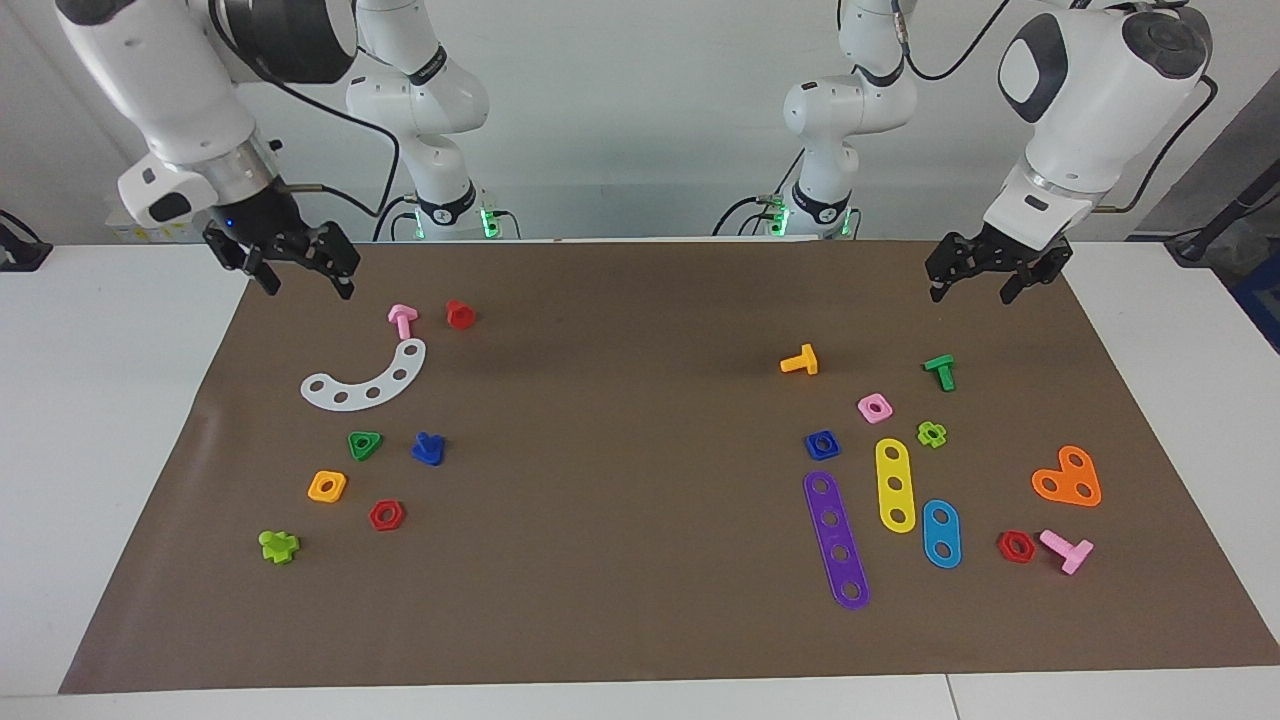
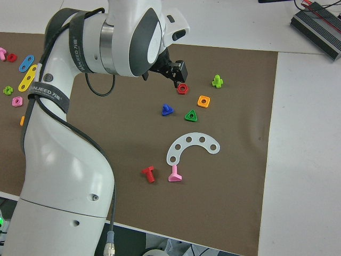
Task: Unscrew and place screws in storage area
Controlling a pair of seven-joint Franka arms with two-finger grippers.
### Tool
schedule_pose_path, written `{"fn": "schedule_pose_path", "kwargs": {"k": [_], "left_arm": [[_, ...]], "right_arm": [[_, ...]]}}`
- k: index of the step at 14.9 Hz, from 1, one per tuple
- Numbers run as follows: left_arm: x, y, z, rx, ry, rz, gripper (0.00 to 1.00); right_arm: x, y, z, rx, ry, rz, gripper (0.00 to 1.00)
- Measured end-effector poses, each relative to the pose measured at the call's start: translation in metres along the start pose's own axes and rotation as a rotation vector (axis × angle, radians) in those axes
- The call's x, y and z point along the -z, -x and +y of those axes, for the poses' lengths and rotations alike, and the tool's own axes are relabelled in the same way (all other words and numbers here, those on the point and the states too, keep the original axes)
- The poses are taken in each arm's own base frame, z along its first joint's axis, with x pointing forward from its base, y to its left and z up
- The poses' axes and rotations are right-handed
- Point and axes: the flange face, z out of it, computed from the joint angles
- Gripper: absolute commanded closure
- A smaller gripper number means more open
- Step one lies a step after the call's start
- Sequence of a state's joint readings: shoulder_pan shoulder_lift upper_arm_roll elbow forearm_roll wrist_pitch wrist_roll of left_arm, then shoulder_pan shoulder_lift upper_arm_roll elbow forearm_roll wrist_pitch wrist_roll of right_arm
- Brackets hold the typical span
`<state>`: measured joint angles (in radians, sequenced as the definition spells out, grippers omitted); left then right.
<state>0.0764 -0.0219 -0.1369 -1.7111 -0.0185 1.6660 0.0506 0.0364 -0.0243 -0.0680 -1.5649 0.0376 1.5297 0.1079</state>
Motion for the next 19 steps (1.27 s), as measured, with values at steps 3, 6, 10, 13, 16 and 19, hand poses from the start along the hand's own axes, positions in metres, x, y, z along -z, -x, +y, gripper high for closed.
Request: {"fn": "schedule_pose_path", "kwargs": {"k": [3,6,10,13,16,19], "left_arm": [[0.0,0.0,0.0,0.0,0.0,0.0,0.0],[0.0,0.0,0.0,0.0,0.0,0.0,0.0],[0.0,0.0,0.0,0.0,0.0,0.0,0.0],[0.0,0.0,0.0,0.0,0.0,0.0,0.0],[0.0,0.0,0.0,0.0,0.0,0.0,0.0],[0.0,0.0,0.0,0.0,0.0,0.0,0.0]], "right_arm": [[0.005,0.005,0.001,-0.002,0.002,-0.023,0.0],[-0.003,0.002,0.003,-0.005,0.005,-0.036,0.0],[-0.002,-0.002,0.003,0.02,0.043,-0.011,0.0],[-0.002,-0.002,0.004,0.02,0.049,-0.011,0.0],[-0.004,-0.002,0.005,0.019,0.053,-0.016,0.0],[-0.006,-0.002,0.005,0.019,0.054,-0.018,0.0]]}}
